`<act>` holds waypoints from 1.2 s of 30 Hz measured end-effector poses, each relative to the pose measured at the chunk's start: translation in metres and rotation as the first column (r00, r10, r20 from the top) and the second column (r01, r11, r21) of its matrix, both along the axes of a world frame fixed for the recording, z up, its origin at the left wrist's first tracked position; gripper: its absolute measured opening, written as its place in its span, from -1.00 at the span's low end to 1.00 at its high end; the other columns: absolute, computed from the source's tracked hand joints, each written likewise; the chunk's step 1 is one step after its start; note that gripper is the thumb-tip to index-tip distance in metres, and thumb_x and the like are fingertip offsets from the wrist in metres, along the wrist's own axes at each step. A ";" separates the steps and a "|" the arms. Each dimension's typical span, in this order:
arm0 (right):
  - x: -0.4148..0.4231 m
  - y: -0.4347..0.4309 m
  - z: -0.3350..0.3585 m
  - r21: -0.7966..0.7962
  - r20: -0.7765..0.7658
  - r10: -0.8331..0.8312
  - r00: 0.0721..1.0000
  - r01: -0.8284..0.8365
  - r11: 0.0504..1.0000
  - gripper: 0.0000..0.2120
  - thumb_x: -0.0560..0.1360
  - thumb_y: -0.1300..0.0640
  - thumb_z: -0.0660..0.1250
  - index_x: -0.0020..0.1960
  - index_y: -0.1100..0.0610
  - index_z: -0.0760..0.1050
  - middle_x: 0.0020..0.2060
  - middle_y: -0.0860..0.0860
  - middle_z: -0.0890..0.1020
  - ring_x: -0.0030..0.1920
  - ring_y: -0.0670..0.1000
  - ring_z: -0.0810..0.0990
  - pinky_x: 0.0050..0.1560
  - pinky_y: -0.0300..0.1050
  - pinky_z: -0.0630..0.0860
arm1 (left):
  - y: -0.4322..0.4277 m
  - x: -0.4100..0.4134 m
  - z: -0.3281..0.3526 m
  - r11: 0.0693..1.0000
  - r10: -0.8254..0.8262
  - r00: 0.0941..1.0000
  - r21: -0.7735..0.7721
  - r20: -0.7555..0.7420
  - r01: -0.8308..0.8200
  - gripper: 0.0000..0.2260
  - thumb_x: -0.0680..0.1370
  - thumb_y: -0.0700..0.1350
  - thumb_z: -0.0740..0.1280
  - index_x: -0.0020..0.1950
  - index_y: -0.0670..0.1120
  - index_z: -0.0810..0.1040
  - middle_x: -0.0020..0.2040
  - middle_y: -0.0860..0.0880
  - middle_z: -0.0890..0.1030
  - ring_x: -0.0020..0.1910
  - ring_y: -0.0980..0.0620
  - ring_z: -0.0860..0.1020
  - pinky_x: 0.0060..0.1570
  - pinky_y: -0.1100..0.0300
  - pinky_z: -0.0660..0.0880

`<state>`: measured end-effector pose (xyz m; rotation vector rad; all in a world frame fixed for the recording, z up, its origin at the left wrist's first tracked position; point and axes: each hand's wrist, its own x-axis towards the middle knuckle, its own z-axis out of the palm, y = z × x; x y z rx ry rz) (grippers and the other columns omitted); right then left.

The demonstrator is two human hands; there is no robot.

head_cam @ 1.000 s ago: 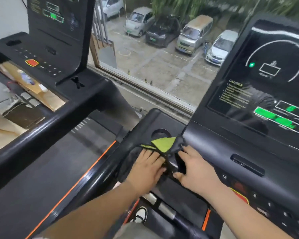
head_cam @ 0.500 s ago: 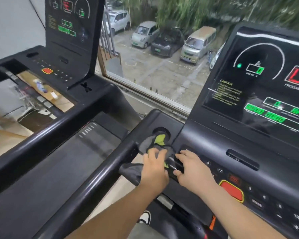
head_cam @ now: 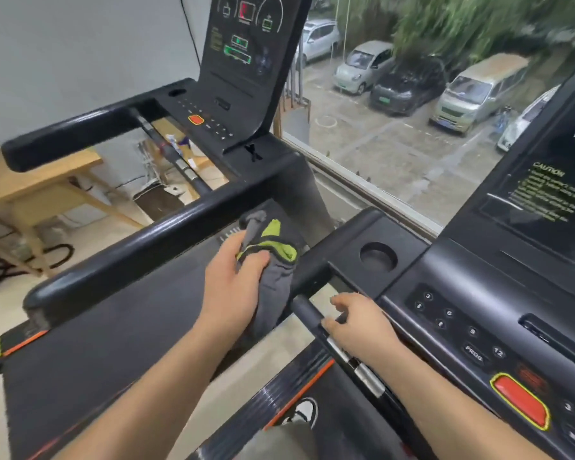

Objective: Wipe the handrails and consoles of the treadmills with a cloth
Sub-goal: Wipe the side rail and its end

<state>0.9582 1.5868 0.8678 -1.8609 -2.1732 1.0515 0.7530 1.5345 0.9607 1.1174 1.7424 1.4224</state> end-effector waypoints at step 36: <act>-0.069 0.040 -0.016 -0.211 0.361 -0.224 0.905 0.313 0.926 -0.68 0.15 0.02 0.65 -0.19 0.02 0.61 -0.24 -0.11 0.66 -0.14 0.00 0.66 -0.23 -0.19 0.50 | 0.085 -0.031 -0.163 0.755 -0.652 0.481 -0.560 -0.586 0.341 -0.21 0.58 0.32 0.21 0.66 0.05 -0.08 0.45 -0.16 0.32 0.35 -0.19 0.47 0.18 0.00 0.48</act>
